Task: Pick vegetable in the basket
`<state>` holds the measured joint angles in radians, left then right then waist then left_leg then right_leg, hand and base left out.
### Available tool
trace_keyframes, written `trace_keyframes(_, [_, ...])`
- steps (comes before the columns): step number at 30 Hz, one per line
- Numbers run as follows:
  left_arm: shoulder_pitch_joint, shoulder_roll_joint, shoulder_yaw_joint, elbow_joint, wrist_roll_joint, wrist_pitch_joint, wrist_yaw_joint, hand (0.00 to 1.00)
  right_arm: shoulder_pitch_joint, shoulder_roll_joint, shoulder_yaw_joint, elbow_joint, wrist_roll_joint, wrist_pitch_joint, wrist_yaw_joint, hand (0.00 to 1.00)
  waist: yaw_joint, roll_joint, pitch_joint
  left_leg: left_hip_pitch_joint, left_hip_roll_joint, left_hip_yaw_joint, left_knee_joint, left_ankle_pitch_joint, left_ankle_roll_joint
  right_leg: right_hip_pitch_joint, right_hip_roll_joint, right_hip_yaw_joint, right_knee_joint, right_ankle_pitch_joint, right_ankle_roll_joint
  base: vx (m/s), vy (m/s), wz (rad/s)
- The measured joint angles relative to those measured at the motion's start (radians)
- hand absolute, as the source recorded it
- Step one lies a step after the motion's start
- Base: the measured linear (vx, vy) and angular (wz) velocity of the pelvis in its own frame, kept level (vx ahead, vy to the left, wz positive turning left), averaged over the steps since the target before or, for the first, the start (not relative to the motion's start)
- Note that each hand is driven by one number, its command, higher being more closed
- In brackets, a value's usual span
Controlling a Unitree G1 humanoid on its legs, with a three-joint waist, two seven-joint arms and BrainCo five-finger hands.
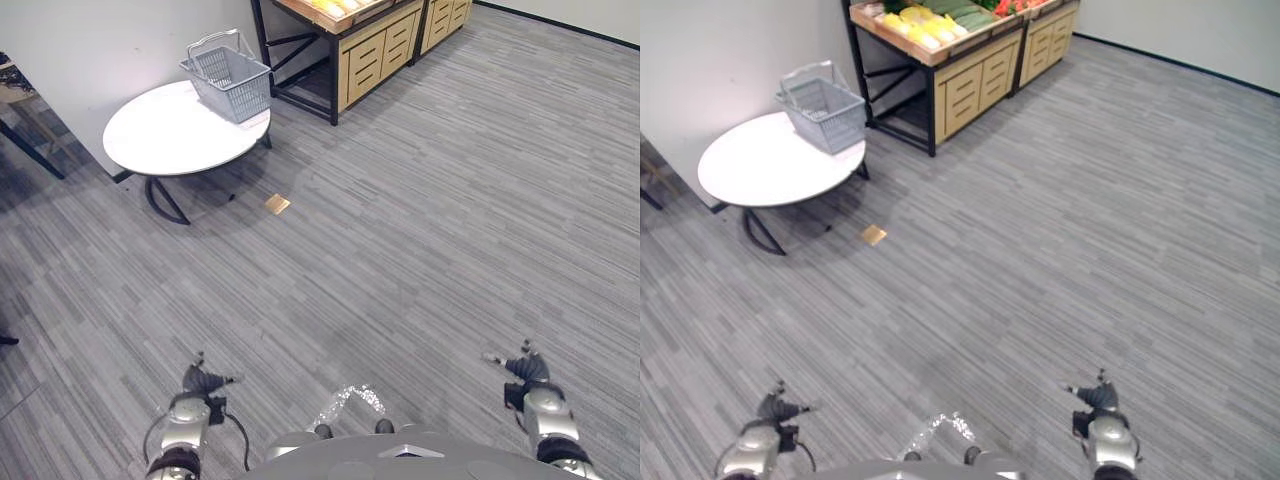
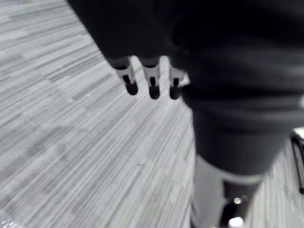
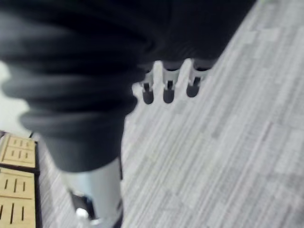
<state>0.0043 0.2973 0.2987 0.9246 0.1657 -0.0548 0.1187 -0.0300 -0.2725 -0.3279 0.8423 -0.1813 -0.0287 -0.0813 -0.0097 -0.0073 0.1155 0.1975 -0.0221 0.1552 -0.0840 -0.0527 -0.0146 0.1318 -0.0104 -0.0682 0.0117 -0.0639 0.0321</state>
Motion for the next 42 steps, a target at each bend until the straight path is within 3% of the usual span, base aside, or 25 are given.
trace_keyframes(10, [0.009, 0.003, 0.002, 0.001, -0.012, 0.000, 0.001, 0.00, -0.003, -0.008, 0.065, 0.002, 0.000, 0.000, 0.009, 0.00, -0.003, 0.002, 0.002, 0.000, 0.001, 0.001, 0.021, -0.012, 0.000, -0.005, -0.002, -0.001, 0.034, -0.025, -0.005, -0.05, -0.027, 0.00])
trace_keyframes(22, [0.014, 0.001, -0.004, 0.002, -0.038, 0.000, 0.001, 0.00, 0.016, -0.009, 0.055, 0.003, 0.000, 0.001, 0.006, 0.00, -0.008, -0.008, -0.007, -0.043, 0.000, -0.026, -0.013, 0.013, 0.008, -0.062, -0.004, -0.035, 0.057, -0.044, -0.008, 0.01, -0.020, 0.08])
trace_keyframes(25, [0.012, 0.001, -0.003, 0.001, -0.039, 0.000, 0.002, 0.00, 0.009, -0.009, 0.053, 0.003, 0.000, 0.001, 0.006, 0.00, -0.008, -0.007, -0.005, -0.047, 0.002, -0.022, 0.017, -0.019, -0.006, -0.064, -0.005, -0.033, 0.079, -0.071, -0.010, 0.12, -0.016, -0.02])
trace_keyframes(27, [0.015, -0.001, -0.003, -0.001, -0.061, -0.001, 0.002, 0.00, -0.004, -0.010, 0.055, 0.004, 0.001, 0.000, 0.006, 0.00, -0.001, -0.008, 0.007, -0.134, 0.019, -0.004, 0.241, -0.134, -0.025, -0.068, -0.009, -0.027, 0.108, -0.103, -0.019, 0.06, -0.042, -0.09])
trace_keyframes(28, [0.012, -0.002, -0.002, -0.002, -0.069, -0.003, 0.002, 0.00, -0.013, -0.017, 0.064, 0.004, 0.001, 0.000, 0.006, 0.00, -0.001, -0.001, 0.027, -0.226, 0.052, 0.014, 0.478, -0.194, -0.050, -0.055, -0.002, -0.026, 0.119, -0.131, -0.030, 0.01, -0.068, -0.09])
trace_keyframes(29, [0.010, -0.007, -0.003, -0.013, -0.070, -0.003, 0.002, 0.00, -0.017, -0.031, 0.070, 0.004, 0.001, 0.000, 0.006, 0.00, -0.003, 0.010, 0.052, -0.325, 0.101, 0.034, 0.731, -0.192, -0.062, -0.036, 0.013, -0.019, 0.133, -0.147, -0.040, 0.02, -0.055, -0.16])
trace_keyframes(31, [0.019, -0.015, -0.002, -0.029, -0.091, -0.003, 0.003, 0.00, -0.018, -0.064, 0.091, 0.006, 0.003, 0.001, 0.005, 0.00, 0.022, 0.019, 0.084, -0.419, 0.164, 0.062, 0.970, -0.140, -0.074, -0.004, 0.025, 0.012, 0.154, -0.174, -0.051, 0.19, 0.034, -0.42])
trace_keyframes(32, [0.024, -0.012, -0.001, -0.029, -0.106, -0.003, 0.008, 0.00, -0.028, -0.073, 0.099, 0.007, 0.003, 0.002, 0.001, 0.00, 0.026, 0.024, 0.088, -0.449, 0.181, 0.081, 1.004, -0.171, -0.070, 0.011, 0.016, 0.029, 0.163, -0.191, -0.050, 0.22, 0.057, -0.38])
trace_keyframes(34, [0.022, -0.014, 0.001, -0.039, -0.112, -0.003, 0.012, 0.00, -0.059, -0.085, 0.104, 0.009, 0.010, 0.002, 0.000, 0.00, 0.022, 0.015, 0.095, -0.496, 0.182, 0.106, 0.932, -0.216, -0.069, 0.019, -0.017, 0.050, 0.163, -0.213, -0.030, 0.27, 0.118, -0.26])
trace_keyframes(36, [0.015, -0.021, -0.005, -0.041, -0.115, -0.009, 0.012, 0.00, -0.101, -0.099, 0.103, 0.029, 0.011, 0.002, -0.002, 0.00, 0.027, 0.012, 0.098, -0.547, 0.179, 0.165, 0.721, -0.192, -0.059, 0.037, -0.069, 0.060, 0.137, -0.222, -0.015, 0.35, 0.194, -0.27])
trace_keyframes(39, [0.018, -0.024, -0.023, -0.041, -0.114, -0.019, 0.012, 0.00, -0.119, -0.101, 0.111, 0.042, 0.011, 0.002, -0.003, 0.00, 0.032, 0.023, 0.093, -0.561, 0.180, 0.225, 0.385, -0.032, -0.050, 0.096, -0.111, 0.058, 0.078, -0.249, 0.033, 0.44, 0.306, -0.13])
trace_keyframes(40, [0.029, -0.024, -0.030, -0.039, -0.114, -0.021, 0.011, 0.00, -0.119, -0.094, 0.133, 0.044, 0.011, 0.001, -0.004, 0.00, 0.050, 0.019, 0.087, -0.558, 0.171, 0.240, 0.403, 0.067, 0.016, 0.118, -0.134, 0.062, 0.080, -0.273, 0.044, 0.52, 0.358, -0.11])
trace_keyframes(41, [0.020, -0.038, -0.030, -0.041, -0.114, -0.023, 0.011, 0.00, -0.120, -0.083, 0.162, 0.043, 0.011, 0.000, 0.000, 0.00, 0.061, -0.009, 0.083, -0.570, 0.140, 0.246, 0.437, 0.013, 0.059, 0.098, -0.168, 0.055, 0.137, -0.265, 0.046, 0.54, 0.355, -0.04])
trace_keyframes(42, [0.018, -0.047, -0.030, -0.041, -0.113, -0.023, 0.010, 0.00, -0.122, -0.079, 0.163, 0.042, 0.010, 0.000, 0.000, 0.00, 0.068, -0.016, 0.082, -0.569, 0.129, 0.249, 0.450, -0.004, 0.071, 0.082, -0.180, 0.054, 0.180, -0.257, 0.060, 0.56, 0.341, 0.19])
